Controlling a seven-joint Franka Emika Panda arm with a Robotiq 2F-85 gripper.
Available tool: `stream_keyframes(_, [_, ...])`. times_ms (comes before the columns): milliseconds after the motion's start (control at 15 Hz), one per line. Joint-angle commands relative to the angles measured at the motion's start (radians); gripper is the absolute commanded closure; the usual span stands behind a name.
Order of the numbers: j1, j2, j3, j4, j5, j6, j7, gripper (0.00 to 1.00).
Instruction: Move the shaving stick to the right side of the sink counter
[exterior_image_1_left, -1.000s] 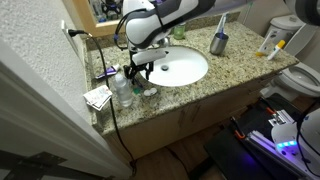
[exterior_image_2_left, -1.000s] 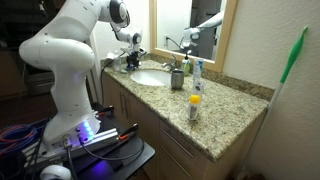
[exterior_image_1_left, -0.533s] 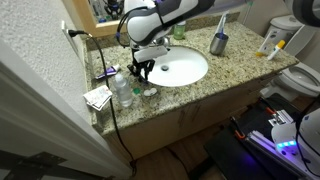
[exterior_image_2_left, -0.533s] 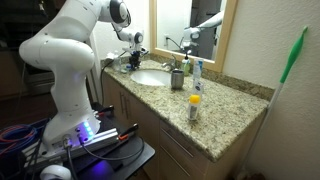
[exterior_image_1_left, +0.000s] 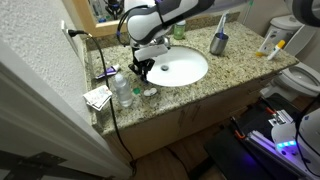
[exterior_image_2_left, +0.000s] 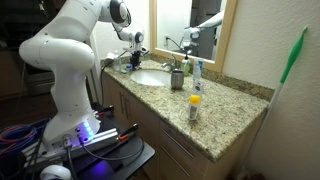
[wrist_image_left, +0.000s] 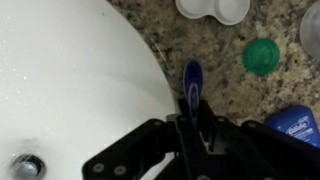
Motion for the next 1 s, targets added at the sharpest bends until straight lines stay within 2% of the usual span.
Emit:
stream_keyframes(0, [-0.017, -0.166, 0.021, -0.175, 0.027, 0.008, -0.006, 0.96])
stream_keyframes(267, [-0.027, -0.321, 0.046, -0.313, 0.063, 0.055, -0.004, 0.96])
stream_keyframes(600, [-0.036, -0.575, 0.044, -0.53, 0.153, 0.016, 0.257, 0.96])
stream_keyframes(667, [-0.049, -0.631, 0.064, -0.582, 0.184, 0.016, 0.23, 0.96])
stream_keyframes(733, [-0.036, -0.501, 0.058, -0.434, 0.126, 0.004, 0.227, 0.96])
stream_keyframes(800, [-0.04, -0.536, 0.065, -0.463, 0.131, 0.004, 0.228, 0.85])
stream_keyframes(933, [-0.04, -0.539, 0.066, -0.458, 0.13, 0.005, 0.229, 0.85])
